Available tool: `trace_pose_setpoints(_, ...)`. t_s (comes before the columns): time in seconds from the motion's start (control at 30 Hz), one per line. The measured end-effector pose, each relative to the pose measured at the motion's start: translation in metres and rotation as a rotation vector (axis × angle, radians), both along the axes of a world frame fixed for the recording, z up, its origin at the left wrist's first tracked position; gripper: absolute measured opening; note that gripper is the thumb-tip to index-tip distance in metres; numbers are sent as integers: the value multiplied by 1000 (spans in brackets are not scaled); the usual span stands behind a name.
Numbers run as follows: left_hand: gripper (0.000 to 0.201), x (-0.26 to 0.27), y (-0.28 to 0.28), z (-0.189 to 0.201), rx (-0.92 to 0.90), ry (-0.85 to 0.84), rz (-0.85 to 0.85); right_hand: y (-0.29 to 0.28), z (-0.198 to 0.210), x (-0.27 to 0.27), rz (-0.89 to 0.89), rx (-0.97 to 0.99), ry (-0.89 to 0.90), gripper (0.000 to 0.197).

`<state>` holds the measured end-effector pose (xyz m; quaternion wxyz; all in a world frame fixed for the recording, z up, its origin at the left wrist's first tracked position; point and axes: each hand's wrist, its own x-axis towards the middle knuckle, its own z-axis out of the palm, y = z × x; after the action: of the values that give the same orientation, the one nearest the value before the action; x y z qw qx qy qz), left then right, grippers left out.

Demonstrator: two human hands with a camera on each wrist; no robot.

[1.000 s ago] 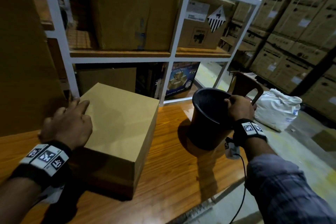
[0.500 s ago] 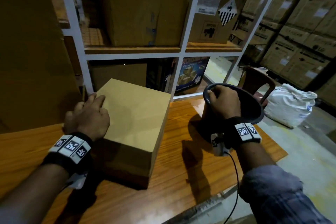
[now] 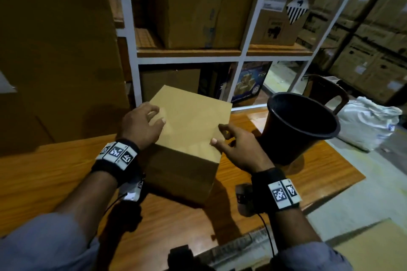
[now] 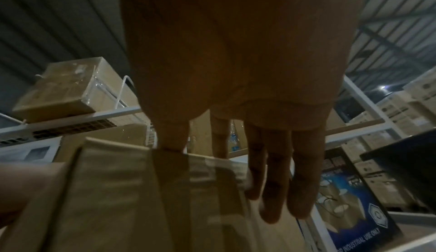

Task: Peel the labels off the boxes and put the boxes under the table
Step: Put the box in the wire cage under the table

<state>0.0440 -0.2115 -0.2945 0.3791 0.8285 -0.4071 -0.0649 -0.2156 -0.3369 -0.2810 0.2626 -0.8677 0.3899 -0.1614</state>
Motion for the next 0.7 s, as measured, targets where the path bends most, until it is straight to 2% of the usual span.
trace_pose_setpoints(0.1,49,3,16,0,-53,-3,-11,15,-1,1,-74,6,36,67)
trace_pose_setpoints(0.2,56,3,36,-8,-126,131,-14,34,-3,3,-126,56,50,74)
trace_pose_setpoints(0.3,59,5,55,-17,-122,254,1,60,-6,3,-89,323,-5,123)
trace_pose_setpoints(0.33,59,5,60,-18,-125,299,-13,69,-11,4,-78,354,-33,138)
trace_pose_setpoints(0.37,60,6,66,-19,-131,333,-29,76,-19,4,-88,340,-65,148)
trace_pose_setpoints(0.43,60,5,75,-19,-132,341,-62,84,-37,6,-175,293,-157,155)
trace_pose_setpoints(0.5,61,5,84,-20,-123,310,-77,92,-47,8,-266,297,-257,142)
trace_pose_setpoints(0.57,65,4,92,-19,-122,298,-81,99,-51,9,-270,226,-306,109)
trace_pose_setpoints(0.63,79,2,102,-15,-74,273,-65,107,-49,10,-237,148,-348,90)
trace_pose_setpoints(0.7,99,0,112,-10,10,188,-48,114,-42,13,-213,105,-425,82)
